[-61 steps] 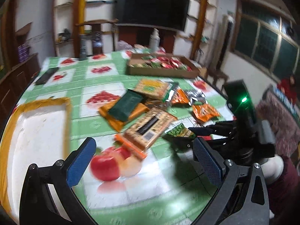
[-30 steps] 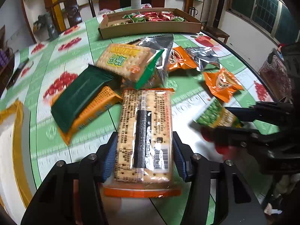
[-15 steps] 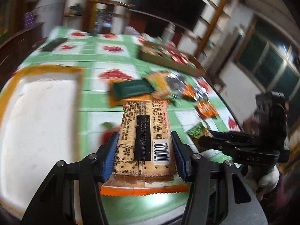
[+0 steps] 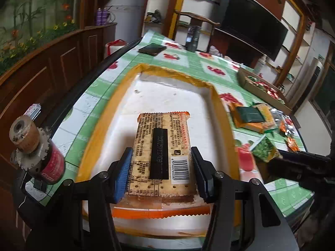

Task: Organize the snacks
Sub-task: 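Carry the cracker pack into the white tray with the left tool while the right drops the pea bag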

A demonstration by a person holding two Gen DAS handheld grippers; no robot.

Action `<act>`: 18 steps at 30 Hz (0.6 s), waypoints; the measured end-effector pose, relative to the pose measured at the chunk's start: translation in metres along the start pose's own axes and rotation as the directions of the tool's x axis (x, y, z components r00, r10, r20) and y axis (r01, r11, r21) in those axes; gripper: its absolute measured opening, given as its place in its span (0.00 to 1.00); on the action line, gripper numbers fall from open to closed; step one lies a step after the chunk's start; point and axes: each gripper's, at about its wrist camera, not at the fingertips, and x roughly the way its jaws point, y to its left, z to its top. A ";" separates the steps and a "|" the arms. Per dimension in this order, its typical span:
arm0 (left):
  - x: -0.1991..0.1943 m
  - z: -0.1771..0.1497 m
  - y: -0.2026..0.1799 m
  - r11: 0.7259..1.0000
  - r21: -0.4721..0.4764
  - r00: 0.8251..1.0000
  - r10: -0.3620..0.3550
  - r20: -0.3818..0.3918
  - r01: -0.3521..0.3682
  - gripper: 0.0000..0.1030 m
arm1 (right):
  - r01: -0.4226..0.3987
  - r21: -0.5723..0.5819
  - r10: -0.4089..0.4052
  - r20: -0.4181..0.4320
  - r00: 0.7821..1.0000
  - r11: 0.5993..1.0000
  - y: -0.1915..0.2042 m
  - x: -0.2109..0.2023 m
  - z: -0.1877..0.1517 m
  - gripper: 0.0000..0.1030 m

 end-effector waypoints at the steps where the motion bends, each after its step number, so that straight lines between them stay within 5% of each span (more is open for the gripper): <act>1: 0.003 0.000 0.005 1.000 -0.011 1.000 0.006 -0.006 -0.006 0.51 | -0.005 -0.009 0.005 -0.009 1.000 1.000 0.006 0.008 0.002 0.37; 9: 0.004 0.000 0.032 0.995 -0.089 0.999 -0.038 -0.003 0.038 0.51 | 0.027 -0.066 -0.032 -0.077 0.997 0.997 0.031 0.072 0.013 0.40; 13: -0.014 0.005 0.033 0.989 -0.110 0.995 -0.089 0.046 0.094 0.52 | -0.001 -0.014 0.000 -0.062 0.998 1.000 0.025 0.075 0.017 0.55; 18: -0.040 0.006 0.022 0.978 -0.099 0.976 -0.171 0.136 0.185 0.71 | 0.040 -0.016 -0.040 0.033 0.999 0.999 0.022 0.043 0.021 0.57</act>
